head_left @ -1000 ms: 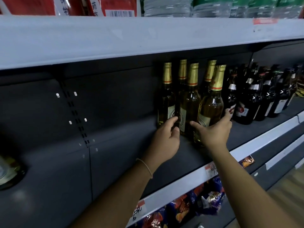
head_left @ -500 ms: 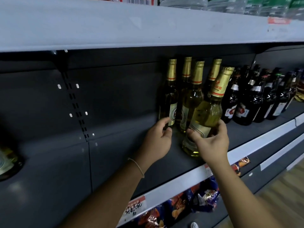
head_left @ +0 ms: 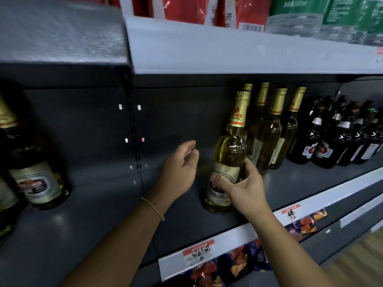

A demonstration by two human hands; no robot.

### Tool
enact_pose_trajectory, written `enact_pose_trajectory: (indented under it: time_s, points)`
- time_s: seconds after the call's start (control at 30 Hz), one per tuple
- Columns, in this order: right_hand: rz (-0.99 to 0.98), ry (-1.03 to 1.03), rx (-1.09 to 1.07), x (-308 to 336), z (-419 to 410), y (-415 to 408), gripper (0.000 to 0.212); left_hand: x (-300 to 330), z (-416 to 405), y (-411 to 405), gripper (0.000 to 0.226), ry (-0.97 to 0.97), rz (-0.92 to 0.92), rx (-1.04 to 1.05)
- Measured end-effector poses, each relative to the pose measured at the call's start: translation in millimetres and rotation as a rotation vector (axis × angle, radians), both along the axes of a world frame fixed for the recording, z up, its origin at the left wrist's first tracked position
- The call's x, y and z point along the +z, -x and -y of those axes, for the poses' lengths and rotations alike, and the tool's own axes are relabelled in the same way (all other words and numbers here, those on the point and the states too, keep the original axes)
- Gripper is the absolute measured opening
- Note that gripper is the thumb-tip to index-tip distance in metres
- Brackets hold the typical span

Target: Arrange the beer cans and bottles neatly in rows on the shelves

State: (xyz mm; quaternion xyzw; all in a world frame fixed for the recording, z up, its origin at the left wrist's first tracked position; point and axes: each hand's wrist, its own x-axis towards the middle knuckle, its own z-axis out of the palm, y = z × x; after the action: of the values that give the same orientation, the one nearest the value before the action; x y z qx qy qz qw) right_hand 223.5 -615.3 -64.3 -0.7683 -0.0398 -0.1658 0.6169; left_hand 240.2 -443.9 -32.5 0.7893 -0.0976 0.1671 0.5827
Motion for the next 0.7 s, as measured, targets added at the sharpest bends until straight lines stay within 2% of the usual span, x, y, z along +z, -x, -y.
enact_pose_trajectory:
  time_s: [0.2,0.47,0.7]
  points:
    - [-0.02,-0.055,0.157,8,-55,8,0.053,3,-56,21,0.034,-0.007,0.011,0.117]
    - [-0.043,-0.105,0.309,7,-126,26,0.075,14,-125,59,0.029,0.003,0.049,0.259]
    - [-0.075,-0.092,0.485,7,-184,40,0.073,19,-174,97,0.03,-0.023,0.033,0.326]
